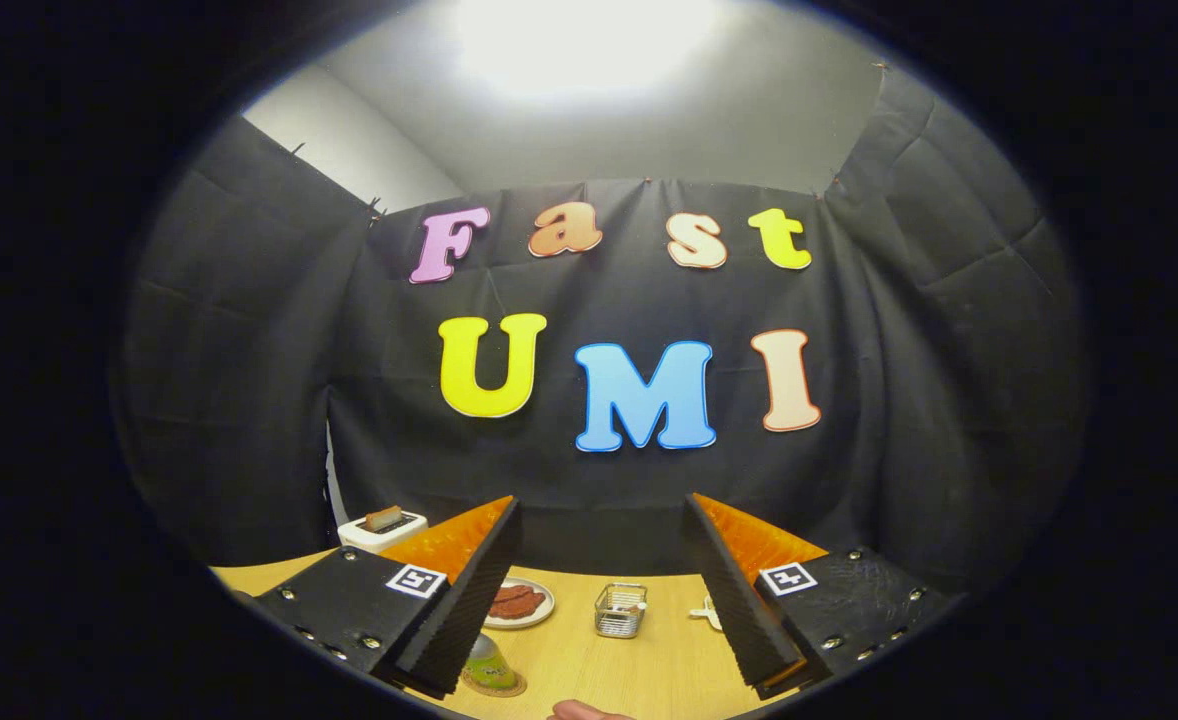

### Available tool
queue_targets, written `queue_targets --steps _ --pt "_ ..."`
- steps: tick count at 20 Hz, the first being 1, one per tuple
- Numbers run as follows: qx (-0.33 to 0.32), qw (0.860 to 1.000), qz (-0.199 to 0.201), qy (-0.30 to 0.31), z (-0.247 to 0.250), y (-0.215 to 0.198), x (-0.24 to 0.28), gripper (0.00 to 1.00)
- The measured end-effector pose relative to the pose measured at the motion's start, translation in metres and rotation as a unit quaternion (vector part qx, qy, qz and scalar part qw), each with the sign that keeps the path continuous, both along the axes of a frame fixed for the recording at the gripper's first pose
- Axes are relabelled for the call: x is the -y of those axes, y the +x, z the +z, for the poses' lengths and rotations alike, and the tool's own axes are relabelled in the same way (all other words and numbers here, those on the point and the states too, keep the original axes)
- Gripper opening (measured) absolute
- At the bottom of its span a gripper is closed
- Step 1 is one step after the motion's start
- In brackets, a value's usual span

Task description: Take the bottle from table, then pour the juice into the cup, finally place the bottle on the coaster

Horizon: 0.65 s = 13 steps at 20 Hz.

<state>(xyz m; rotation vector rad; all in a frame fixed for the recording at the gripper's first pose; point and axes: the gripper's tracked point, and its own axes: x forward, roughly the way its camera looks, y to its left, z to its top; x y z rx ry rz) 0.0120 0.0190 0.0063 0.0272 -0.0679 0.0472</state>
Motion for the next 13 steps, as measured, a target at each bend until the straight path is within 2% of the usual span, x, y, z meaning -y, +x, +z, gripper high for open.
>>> queue_targets --steps 3,13 --pt "-0.018 1.0 -0.008 -0.005 -0.004 -0.004 0.015 0.99" --pt "-0.032 0.999 0.002 0.001 -0.03 -0.016 0.039 0.99"
